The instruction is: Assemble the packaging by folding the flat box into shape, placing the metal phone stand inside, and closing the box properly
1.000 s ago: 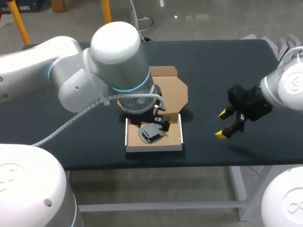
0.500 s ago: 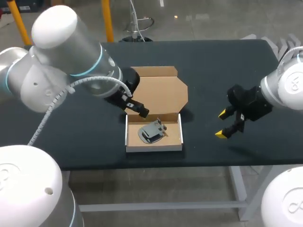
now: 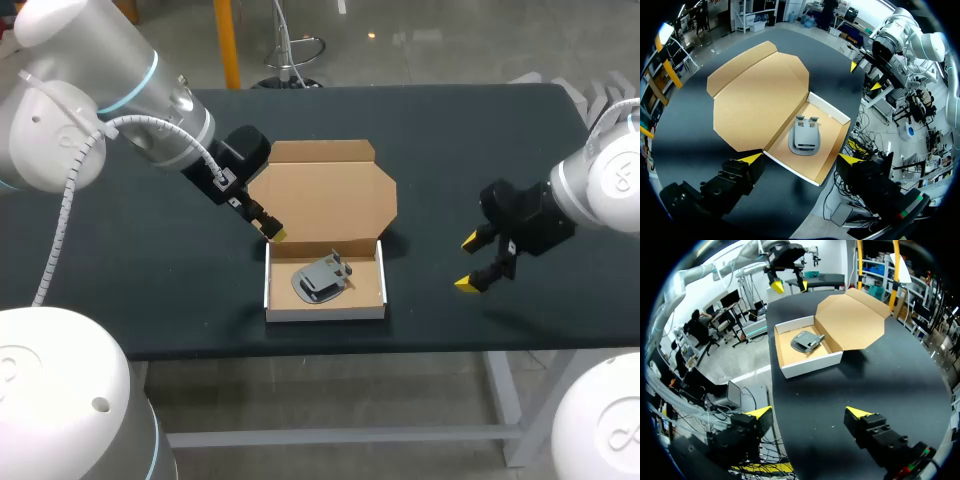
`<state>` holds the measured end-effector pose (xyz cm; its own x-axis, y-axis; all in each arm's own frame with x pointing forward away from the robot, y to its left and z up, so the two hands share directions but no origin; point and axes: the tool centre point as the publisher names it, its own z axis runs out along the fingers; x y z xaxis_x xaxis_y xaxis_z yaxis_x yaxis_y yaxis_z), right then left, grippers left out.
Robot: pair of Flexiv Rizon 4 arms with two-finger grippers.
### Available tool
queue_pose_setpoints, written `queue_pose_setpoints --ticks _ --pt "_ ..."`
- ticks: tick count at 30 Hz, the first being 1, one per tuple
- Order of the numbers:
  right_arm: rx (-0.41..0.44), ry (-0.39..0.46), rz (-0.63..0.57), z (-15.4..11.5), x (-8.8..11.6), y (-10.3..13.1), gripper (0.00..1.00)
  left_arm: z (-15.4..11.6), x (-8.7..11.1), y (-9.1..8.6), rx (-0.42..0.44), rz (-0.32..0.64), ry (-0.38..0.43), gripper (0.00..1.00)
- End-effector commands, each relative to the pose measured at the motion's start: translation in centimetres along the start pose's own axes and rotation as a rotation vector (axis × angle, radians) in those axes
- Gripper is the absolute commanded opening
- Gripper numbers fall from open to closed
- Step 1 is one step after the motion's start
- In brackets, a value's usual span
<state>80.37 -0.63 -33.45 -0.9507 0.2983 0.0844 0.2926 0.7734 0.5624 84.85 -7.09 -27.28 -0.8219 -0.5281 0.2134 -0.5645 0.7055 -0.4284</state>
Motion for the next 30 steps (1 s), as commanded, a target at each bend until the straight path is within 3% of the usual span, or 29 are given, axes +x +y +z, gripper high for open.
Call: queue_pose_setpoints --ticks 1,7,14,24,30 --pt "-0.004 0.003 -0.001 -0.1 0.0 -0.1 1.0 0.2 -0.4 -0.3 -0.008 0.0 0.044 1.0" --pt "-0.004 0.003 -0.001 -0.1 0.0 -0.1 1.0 0.1 -0.5 -0.3 0.008 -0.011 0.033 1.0" --pt "0.04 -0.002 -0.019 -0.6 -0.4 1.0 1.0 -0.4 -1.4 0.0 0.085 0.067 0.062 1.0" --pt "0.088 0.01 -0.064 -1.8 -1.2 3.2 1.0 -0.8 -6.4 0.8 0.191 0.059 0.084 1.0" --pt "0.127 0.005 -0.102 -2.3 -1.8 4.5 1.0 0.2 -9.3 1.0 0.243 0.039 0.153 1.0"
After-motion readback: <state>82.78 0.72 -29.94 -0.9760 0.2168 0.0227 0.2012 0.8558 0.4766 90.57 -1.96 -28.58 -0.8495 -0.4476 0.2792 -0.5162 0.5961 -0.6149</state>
